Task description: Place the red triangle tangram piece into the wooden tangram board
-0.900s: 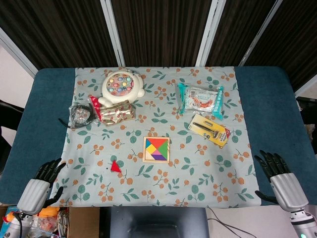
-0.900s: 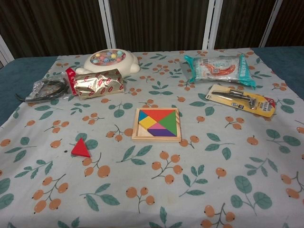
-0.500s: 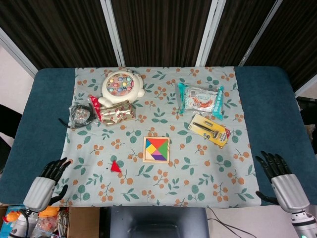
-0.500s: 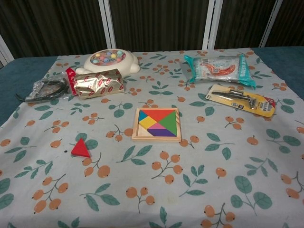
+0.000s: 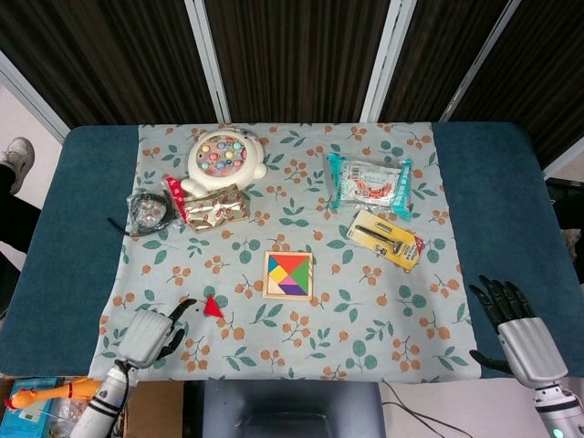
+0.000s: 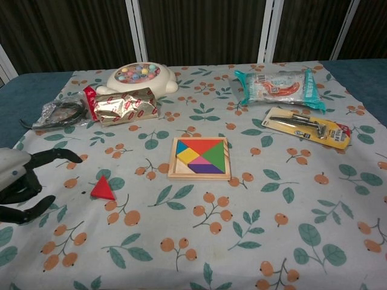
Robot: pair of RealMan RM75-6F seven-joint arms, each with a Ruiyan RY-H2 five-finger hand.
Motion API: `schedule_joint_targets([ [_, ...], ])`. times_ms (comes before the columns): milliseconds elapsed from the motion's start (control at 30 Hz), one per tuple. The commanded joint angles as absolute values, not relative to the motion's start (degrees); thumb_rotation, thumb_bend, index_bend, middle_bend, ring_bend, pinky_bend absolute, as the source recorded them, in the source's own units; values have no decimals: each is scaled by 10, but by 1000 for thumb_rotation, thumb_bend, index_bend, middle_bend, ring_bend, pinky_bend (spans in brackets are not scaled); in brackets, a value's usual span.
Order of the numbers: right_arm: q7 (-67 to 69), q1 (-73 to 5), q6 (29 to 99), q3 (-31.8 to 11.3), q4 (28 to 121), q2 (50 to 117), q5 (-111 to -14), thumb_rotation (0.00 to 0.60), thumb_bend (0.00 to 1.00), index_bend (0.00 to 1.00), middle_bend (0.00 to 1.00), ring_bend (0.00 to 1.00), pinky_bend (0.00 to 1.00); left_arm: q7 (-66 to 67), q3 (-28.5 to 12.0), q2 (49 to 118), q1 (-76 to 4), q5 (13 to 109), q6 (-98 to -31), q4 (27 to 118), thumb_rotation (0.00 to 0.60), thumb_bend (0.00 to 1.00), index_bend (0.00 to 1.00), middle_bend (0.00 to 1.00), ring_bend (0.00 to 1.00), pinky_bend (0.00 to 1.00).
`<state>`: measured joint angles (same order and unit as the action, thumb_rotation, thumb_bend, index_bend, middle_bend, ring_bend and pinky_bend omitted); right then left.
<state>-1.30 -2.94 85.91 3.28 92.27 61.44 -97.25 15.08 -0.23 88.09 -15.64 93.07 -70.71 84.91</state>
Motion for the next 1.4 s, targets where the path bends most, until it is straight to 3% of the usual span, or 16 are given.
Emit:
schedule_joint_targets([
  [33, -10, -30, 860, 33, 922, 613, -973, 600, 150, 0, 0, 0, 0, 193, -24, 904, -183, 891, -666, 875, 600, 442, 233, 1000, 1000, 1000],
  [600, 19, -24, 874, 35, 917, 604, -978, 600, 150, 0, 0, 0, 0, 312, -50, 992, -237, 820, -622, 825, 600, 435, 336, 1000, 1000, 1000],
  [1400, 27, -21, 882, 35, 915, 602, -981, 600, 150, 0, 0, 0, 0, 344, -40, 992, -253, 768, -627, 820, 600, 431, 344, 1000, 1000, 1000],
])
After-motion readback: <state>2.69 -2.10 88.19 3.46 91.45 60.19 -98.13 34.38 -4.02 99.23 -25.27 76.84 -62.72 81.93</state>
